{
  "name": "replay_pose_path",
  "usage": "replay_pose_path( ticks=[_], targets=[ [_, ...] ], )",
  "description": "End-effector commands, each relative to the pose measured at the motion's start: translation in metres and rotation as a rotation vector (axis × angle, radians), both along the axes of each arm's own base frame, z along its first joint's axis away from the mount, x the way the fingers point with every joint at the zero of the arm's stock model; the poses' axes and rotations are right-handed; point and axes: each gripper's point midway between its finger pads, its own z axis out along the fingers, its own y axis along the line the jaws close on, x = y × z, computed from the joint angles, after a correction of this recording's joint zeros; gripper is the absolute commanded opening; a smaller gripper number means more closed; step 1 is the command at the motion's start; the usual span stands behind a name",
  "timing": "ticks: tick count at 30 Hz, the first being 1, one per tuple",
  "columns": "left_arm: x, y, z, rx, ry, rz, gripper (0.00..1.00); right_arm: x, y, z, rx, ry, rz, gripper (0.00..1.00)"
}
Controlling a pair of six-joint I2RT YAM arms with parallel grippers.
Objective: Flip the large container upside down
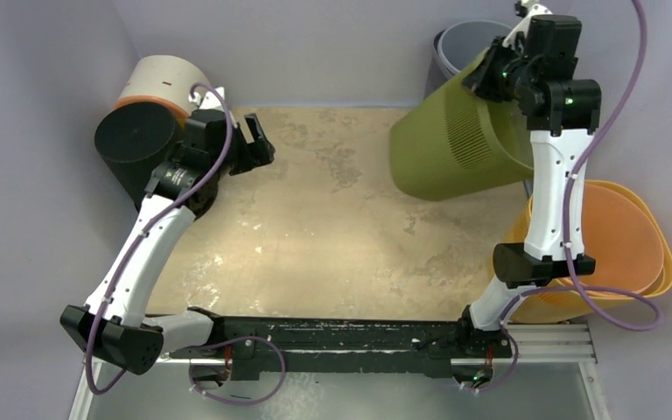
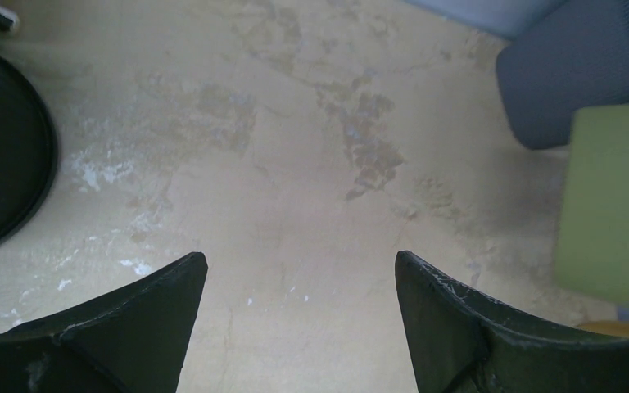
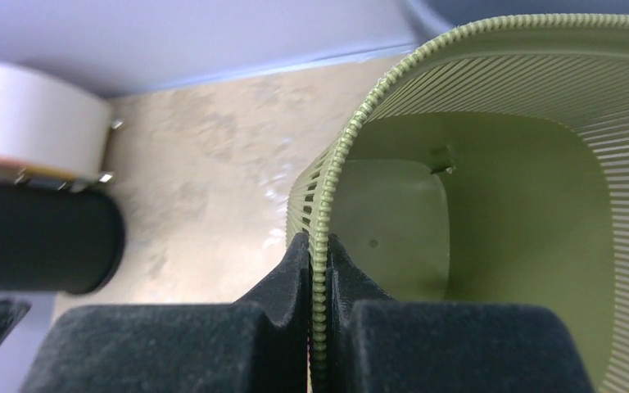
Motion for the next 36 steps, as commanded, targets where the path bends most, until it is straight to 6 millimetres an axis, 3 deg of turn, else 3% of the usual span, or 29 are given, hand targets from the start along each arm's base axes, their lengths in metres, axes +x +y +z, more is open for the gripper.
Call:
replay_pose_path(
  ticks=[1, 5, 8, 13, 17, 21, 25, 29, 33, 36],
  targets=[
    [-0.001, 0.003, 0.070, -0.106, -0.171, 0.052, 0.82, -0.021, 0.051, 0.062, 0.112, -0.199, 0.204, 0.00],
    [-0.004, 0.015, 0.104, -0.128, -0.261, 0.118, 0.81, -0.042, 0.115, 0.079, 0.284, -0.265, 0.498, 0.00],
    [-0.008, 0.030, 0.130, -0.126, -0.333, 0.182, 0.81, -0.045, 0.153, 0.076, 0.440, -0.304, 0.621, 0.00],
    [-0.018, 0.039, 0.163, -0.168, -0.419, 0.218, 0.79, -0.024, 0.204, 0.052, 0.530, -0.334, 0.707, 0.00],
    [-0.024, 0.047, 0.180, -0.166, -0.457, 0.241, 0.79, -0.014, 0.249, 0.048, 0.573, -0.392, 0.763, 0.00],
    [-0.030, 0.053, 0.193, -0.169, -0.485, 0.260, 0.79, -0.006, 0.261, 0.035, 0.844, -0.415, 0.773, 0.00],
    [-0.035, 0.058, 0.191, -0.163, -0.470, 0.284, 0.78, -0.004, 0.272, 0.018, 1.059, -0.374, 0.820, 0.00],
    [-0.038, 0.061, 0.193, -0.152, -0.465, 0.291, 0.77, -0.012, 0.269, 0.009, 1.274, -0.341, 0.875, 0.00],
    [-0.037, 0.064, 0.196, -0.104, -0.443, 0.293, 0.77, -0.006, 0.262, -0.017, 1.451, -0.316, 0.864, 0.00],
    [-0.034, 0.064, 0.196, -0.086, -0.429, 0.292, 0.76, -0.004, 0.249, -0.033, 1.691, -0.321, 0.903, 0.00]
  ],
)
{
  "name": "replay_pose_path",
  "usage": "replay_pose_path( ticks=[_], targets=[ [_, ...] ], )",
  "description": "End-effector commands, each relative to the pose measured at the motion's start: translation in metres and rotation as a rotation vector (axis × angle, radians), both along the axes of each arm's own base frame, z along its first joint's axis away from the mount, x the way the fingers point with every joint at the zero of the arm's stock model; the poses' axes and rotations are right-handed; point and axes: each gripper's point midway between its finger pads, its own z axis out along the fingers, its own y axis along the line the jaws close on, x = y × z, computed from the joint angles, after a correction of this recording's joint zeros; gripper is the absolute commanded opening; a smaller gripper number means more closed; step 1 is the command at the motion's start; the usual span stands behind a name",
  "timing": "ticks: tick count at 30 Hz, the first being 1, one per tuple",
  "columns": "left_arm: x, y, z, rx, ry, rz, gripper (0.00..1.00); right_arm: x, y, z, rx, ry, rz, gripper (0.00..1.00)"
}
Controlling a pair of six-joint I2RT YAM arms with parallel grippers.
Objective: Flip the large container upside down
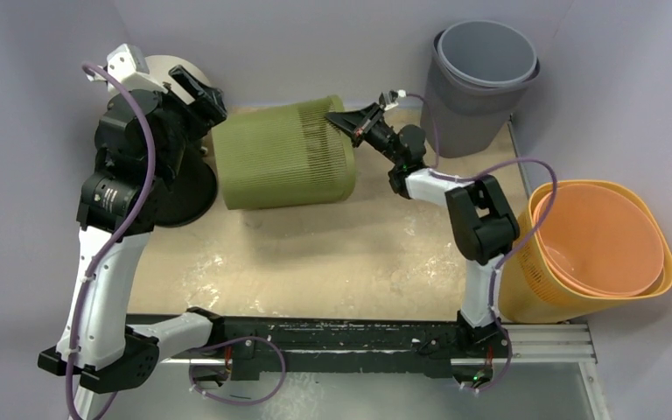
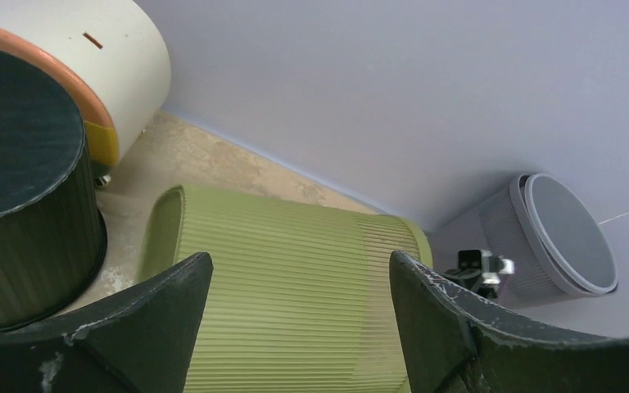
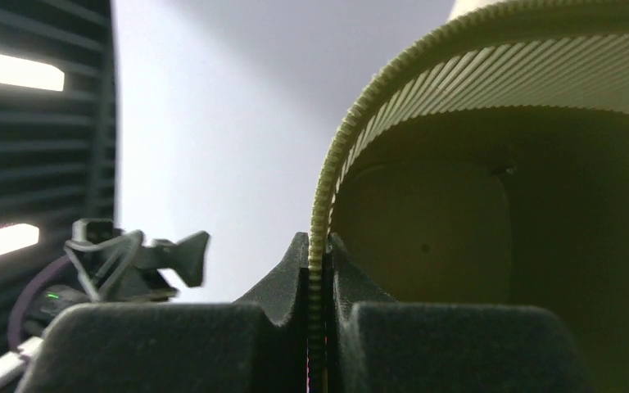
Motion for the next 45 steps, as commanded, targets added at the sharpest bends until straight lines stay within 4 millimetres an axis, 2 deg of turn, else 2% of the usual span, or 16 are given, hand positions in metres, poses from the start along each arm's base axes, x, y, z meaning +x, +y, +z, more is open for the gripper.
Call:
replay_pose_path(
  ticks=[1, 8, 11, 14, 16, 19, 22, 25, 28, 31, 37, 40, 41, 45],
  targets=[
    [-0.002, 0.005, 0.013, 0.026, -0.012, 0.017, 0.76, -0.044, -0.044, 0.088, 0.567, -0.189, 0.129, 0.00],
    [0.011, -0.005, 0.008, 0.026, 0.015, -0.013, 0.75, -0.025, -0.051, 0.033, 0.695, -0.059, 0.138, 0.00],
    [0.017, -0.011, 0.005, 0.023, 0.026, -0.031, 0.75, -0.019, -0.054, 0.001, 0.677, 0.015, 0.120, 0.00],
    [0.020, -0.014, 0.003, 0.020, 0.030, -0.042, 0.75, -0.010, -0.067, -0.030, 0.630, 0.066, 0.058, 0.00],
    [0.021, -0.015, 0.000, 0.022, 0.038, -0.043, 0.75, -0.006, -0.078, -0.049, 0.573, 0.088, 0.025, 0.04],
    [0.022, -0.015, -0.005, 0.028, 0.052, -0.041, 0.75, 0.002, -0.099, -0.069, 0.508, 0.091, -0.027, 0.13],
    [0.023, -0.015, -0.011, 0.031, 0.066, -0.041, 0.75, 0.008, -0.117, -0.089, 0.440, 0.115, -0.061, 0.25],
    [0.025, -0.016, -0.019, 0.039, 0.088, -0.041, 0.75, 0.016, -0.135, -0.114, 0.375, 0.150, -0.113, 0.29],
    [0.028, -0.018, -0.026, 0.043, 0.107, -0.048, 0.75, 0.021, -0.146, -0.137, 0.322, 0.184, -0.143, 0.34],
    [0.031, -0.021, -0.036, 0.052, 0.132, -0.057, 0.75, 0.027, -0.149, -0.159, 0.237, 0.218, -0.165, 0.35],
    [0.036, -0.025, -0.063, 0.064, 0.195, -0.068, 0.75, 0.042, -0.144, -0.198, -0.022, 0.269, -0.184, 0.36],
    [0.037, -0.027, -0.073, 0.067, 0.217, -0.076, 0.75, 0.057, -0.145, -0.214, -0.180, 0.276, -0.211, 0.38],
    [0.038, -0.027, -0.075, 0.068, 0.221, -0.077, 0.75, 0.059, -0.146, -0.224, -0.224, 0.308, -0.220, 0.39],
    [0.038, -0.027, -0.083, 0.077, 0.240, -0.075, 0.75, 0.066, -0.154, -0.239, -0.330, 0.351, -0.259, 0.46]
  ],
)
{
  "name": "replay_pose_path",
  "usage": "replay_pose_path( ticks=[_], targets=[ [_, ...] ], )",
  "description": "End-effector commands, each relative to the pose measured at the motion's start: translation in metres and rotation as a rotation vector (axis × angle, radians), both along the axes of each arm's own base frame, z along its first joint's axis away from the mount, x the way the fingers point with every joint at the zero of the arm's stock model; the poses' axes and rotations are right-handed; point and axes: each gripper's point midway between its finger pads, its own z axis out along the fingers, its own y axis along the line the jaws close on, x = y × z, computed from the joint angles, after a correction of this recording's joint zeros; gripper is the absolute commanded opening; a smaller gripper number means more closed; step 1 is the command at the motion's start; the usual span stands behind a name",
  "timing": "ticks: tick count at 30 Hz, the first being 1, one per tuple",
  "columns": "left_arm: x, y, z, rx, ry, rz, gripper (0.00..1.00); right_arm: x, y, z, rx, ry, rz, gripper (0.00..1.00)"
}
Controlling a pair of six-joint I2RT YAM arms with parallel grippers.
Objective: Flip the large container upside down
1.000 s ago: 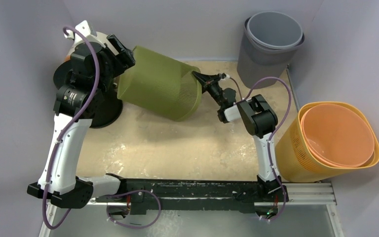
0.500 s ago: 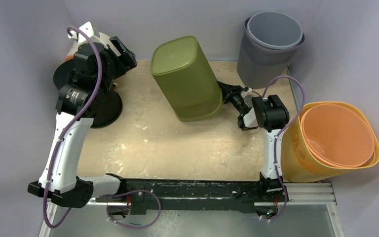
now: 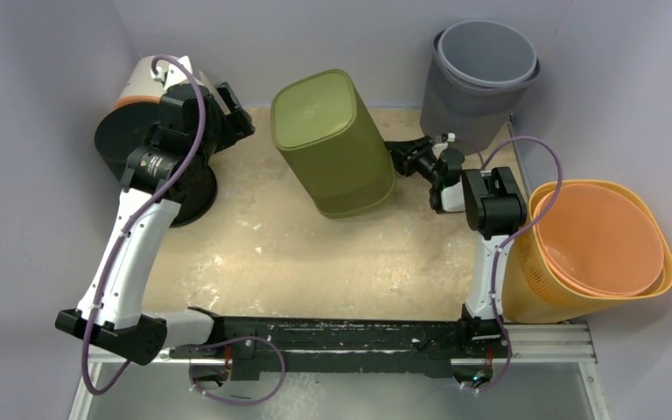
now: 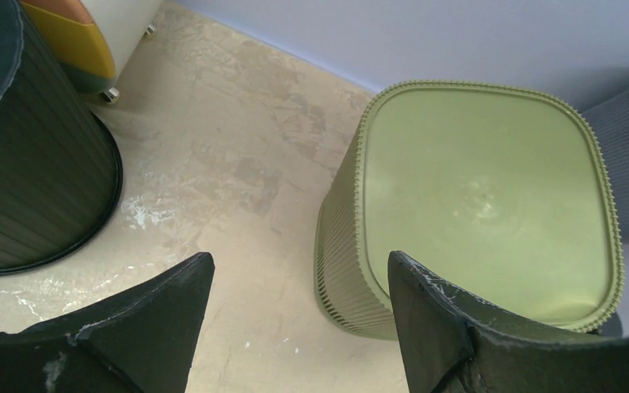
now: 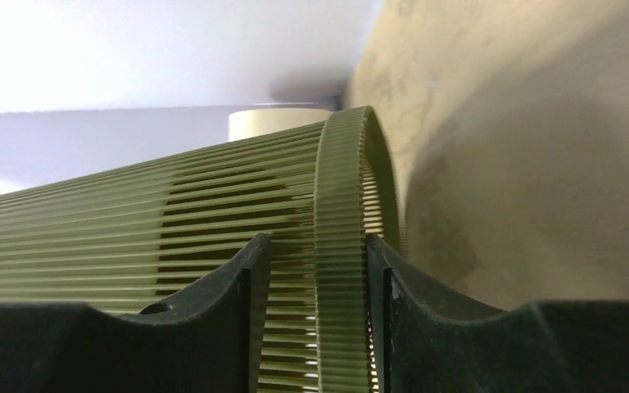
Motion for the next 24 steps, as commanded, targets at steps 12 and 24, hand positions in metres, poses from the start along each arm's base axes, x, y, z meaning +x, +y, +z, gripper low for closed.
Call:
replay_pose_path(
  ticks=[12, 24],
  targets=[
    [0.006, -0.007, -0.005, -0.011, -0.011, -0.022, 0.75, 0.009, -0.018, -0.034, -0.530, 0.109, 0.025, 0.50],
    [0.021, -0.023, 0.002, 0.003, -0.013, -0.100, 0.77, -0.035, -0.094, 0.017, -1.141, 0.218, -0.117, 0.72]
  ],
)
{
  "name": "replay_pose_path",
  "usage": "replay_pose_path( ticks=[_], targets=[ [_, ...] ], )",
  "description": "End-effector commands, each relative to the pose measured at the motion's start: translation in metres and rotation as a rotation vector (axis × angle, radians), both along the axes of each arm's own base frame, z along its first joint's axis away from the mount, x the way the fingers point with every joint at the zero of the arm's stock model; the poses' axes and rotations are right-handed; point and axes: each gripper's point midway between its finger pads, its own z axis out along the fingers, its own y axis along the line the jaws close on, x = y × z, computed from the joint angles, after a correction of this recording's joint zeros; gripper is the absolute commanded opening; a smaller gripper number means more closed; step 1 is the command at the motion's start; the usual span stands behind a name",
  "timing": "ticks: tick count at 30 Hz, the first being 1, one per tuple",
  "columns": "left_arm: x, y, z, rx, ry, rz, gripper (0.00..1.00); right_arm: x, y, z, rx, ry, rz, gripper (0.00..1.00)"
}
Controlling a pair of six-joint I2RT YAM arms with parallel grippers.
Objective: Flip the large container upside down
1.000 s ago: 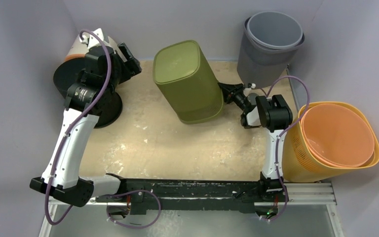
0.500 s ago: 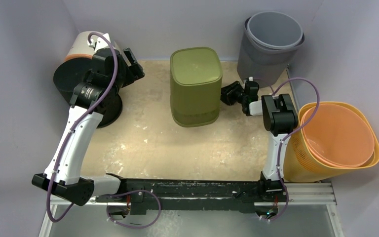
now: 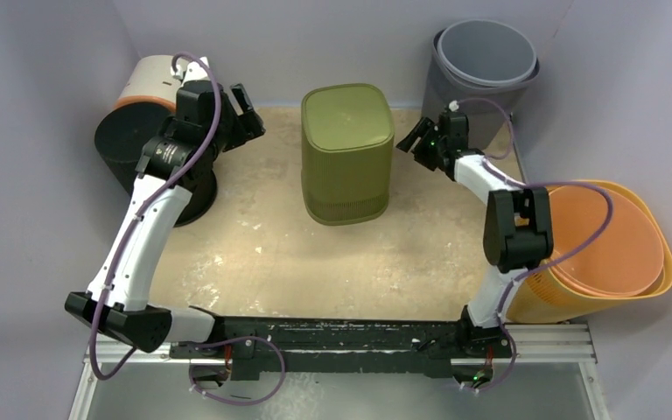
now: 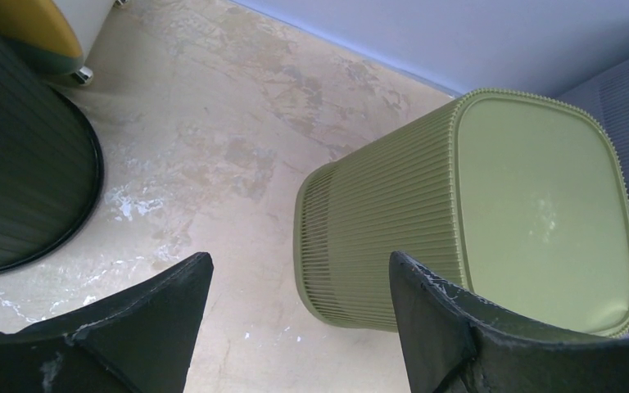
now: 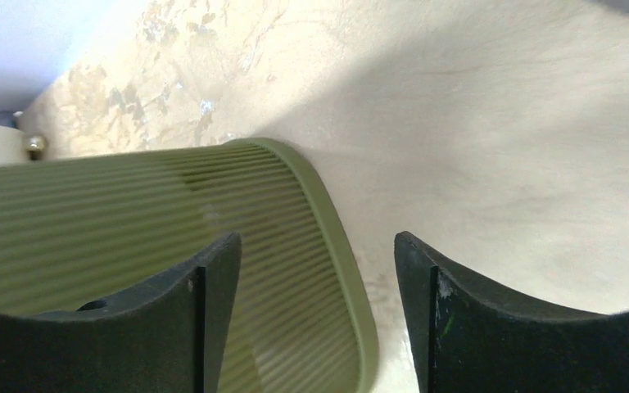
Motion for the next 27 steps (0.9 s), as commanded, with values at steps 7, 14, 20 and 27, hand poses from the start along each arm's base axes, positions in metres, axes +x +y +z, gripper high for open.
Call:
replay_pose_path(
  ticks=[7, 14, 20, 27],
  targets=[
    [0.018, -0.016, 0.027, 0.011, -0.068, -0.084, 0.77, -0.096, -0.053, 0.047, -0.492, 0.059, -0.004, 1.00],
    [0.032, -0.027, 0.030, 0.002, -0.076, -0.119, 0.79, -0.143, -0.039, 0.042, -0.535, 0.083, 0.149, 1.00],
    [0.035, -0.031, 0.034, 0.000, -0.082, -0.138, 0.79, -0.110, -0.002, 0.039, -0.476, 0.004, 0.320, 1.00],
    [0.022, -0.036, 0.059, -0.007, -0.116, -0.200, 0.80, -0.065, 0.088, 0.054, -0.405, -0.102, 0.541, 1.00]
  ],
)
